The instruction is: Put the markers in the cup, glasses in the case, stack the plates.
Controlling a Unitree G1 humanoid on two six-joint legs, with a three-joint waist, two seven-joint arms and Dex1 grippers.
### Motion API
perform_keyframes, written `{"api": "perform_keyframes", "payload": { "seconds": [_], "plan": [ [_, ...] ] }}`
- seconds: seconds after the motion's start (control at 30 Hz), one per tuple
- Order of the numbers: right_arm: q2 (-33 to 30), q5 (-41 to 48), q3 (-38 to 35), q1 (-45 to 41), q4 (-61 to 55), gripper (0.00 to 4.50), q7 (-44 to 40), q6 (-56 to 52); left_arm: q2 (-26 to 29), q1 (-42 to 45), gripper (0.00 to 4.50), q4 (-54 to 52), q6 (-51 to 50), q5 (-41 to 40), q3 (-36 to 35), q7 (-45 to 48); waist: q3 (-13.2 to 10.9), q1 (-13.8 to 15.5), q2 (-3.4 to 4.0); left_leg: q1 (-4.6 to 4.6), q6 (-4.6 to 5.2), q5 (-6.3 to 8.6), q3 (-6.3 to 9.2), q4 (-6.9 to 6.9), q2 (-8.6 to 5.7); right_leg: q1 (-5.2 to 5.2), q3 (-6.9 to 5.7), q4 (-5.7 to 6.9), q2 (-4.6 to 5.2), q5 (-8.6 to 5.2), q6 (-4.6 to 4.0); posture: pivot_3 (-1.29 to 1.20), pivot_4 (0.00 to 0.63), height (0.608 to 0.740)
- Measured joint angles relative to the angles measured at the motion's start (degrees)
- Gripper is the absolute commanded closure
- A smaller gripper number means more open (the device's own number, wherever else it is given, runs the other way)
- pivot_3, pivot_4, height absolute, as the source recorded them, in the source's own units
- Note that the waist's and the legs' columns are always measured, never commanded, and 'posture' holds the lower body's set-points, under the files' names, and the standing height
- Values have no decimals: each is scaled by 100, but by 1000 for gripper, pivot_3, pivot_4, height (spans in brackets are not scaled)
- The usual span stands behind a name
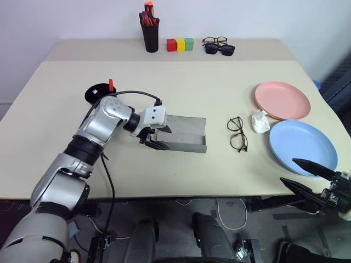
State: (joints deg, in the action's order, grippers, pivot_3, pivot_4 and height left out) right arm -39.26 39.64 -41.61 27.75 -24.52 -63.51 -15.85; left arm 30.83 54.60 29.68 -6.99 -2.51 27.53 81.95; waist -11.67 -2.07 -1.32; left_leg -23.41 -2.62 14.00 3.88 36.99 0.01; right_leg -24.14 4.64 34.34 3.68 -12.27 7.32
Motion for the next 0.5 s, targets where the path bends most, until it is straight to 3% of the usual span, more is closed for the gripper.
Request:
{"api": "perform_keyframes", "payload": {
  "seconds": [0.13, 0.17, 0.27, 0.37, 0.5],
  "plan": [
    [43, 3, -31, 86, -71, 1149, 114, 20, -379, 75, 1262, 442, 233, 283, 123, 135, -1, 36, -1, 0, 2, 1, 2, 6, 0, -5, 0, 12, -3, -1, 1, 0, 150, 740],
    [56, 3, -33, 101, -80, 1149, 132, 35, -460, 135, 1492, 544, 242, 362, 139, 115, -1, 51, -1, 0, 2, 0, 2, 11, 0, -5, 1, 13, -3, -2, 2, 0, 150, 740],
    [105, 4, -34, 153, -144, 1149, 188, 112, -547, 222, 2489, 633, 260, 571, 143, 60, 0, 63, 0, 2, 2, 0, 0, 15, 0, -4, 2, 15, -2, -4, 7, 0, 150, 740],
    [156, 5, -33, 193, -194, 1149, 253, 134, -619, 222, 4008, 614, 135, 667, 129, 11, 0, 105, 1, 2, 2, 0, 0, 14, 0, -4, 2, 18, -2, -2, 4, 0, 150, 740],
    [167, 7, -33, 212, -257, 1149, 299, 157, -653, 194, 4008, 404, -111, 785, 128, -65, 1, 124, 1, 0, 2, 0, 0, 14, 0, -4, 2, 18, -2, 0, 1, 0, 150, 740]
  ]
}}
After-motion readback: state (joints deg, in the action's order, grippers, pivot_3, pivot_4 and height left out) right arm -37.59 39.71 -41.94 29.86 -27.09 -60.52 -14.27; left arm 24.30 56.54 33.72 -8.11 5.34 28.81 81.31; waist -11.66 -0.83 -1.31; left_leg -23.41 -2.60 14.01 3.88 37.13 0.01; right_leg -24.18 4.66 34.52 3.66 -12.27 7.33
